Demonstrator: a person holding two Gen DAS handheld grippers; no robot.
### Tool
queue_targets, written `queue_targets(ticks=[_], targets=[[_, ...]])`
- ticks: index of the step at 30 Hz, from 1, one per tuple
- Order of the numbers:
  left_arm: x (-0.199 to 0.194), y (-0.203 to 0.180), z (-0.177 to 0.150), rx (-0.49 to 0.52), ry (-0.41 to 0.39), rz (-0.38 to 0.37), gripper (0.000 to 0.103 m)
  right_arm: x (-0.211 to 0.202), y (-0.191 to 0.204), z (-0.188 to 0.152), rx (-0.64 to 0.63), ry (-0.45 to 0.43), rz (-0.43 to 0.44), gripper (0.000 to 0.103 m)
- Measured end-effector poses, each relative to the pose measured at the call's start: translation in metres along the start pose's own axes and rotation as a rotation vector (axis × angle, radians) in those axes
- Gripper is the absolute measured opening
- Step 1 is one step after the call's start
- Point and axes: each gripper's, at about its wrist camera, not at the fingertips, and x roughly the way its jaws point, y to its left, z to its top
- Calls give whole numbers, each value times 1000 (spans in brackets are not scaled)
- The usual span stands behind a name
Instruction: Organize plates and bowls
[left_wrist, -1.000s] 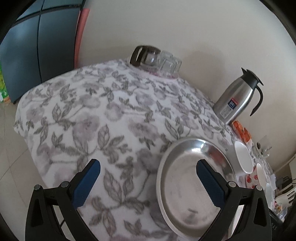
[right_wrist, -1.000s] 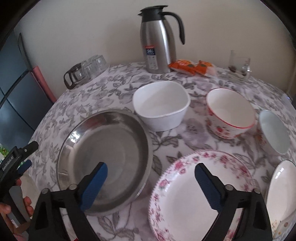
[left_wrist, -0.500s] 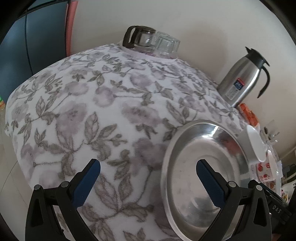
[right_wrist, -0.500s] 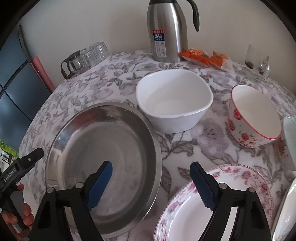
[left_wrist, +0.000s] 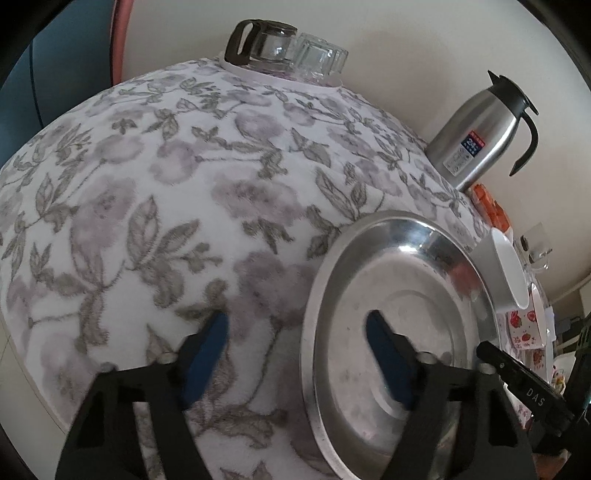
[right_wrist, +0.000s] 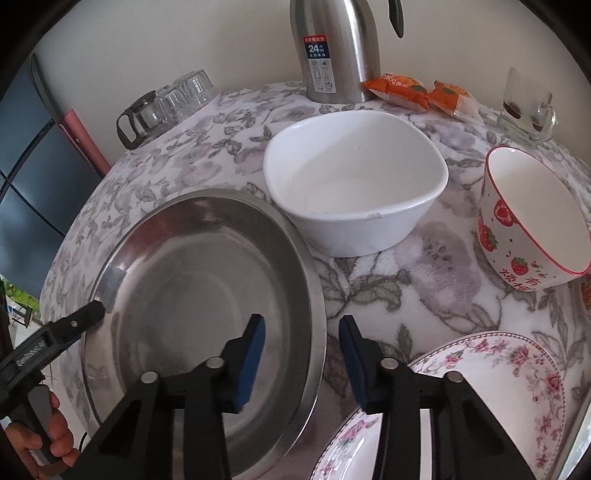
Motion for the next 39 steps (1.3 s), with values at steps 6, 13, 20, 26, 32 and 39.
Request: queue_targets(ticks=[6, 13, 20, 26, 32, 39], targets=[[2, -2, -2, 12, 15, -5, 45, -2, 3, -2, -6, -8, 15, 32], [3, -10, -4, 41, 25, -31, 28, -9, 2, -3, 9, -15, 36, 31], [-4, -6, -6, 34, 29, -24, 27, -19, 5, -8, 8, -21, 57, 31], [-21, -4, -9, 27, 11, -15, 27, -36, 13, -13, -13, -39, 62, 31], [-40, -8, -11, 29, -16, -15, 27, -55, 17, -20, -22, -59, 67, 31], [-66, -19, -14, 40, -54, -33, 27, -83, 14, -30, -8, -100, 75, 31]])
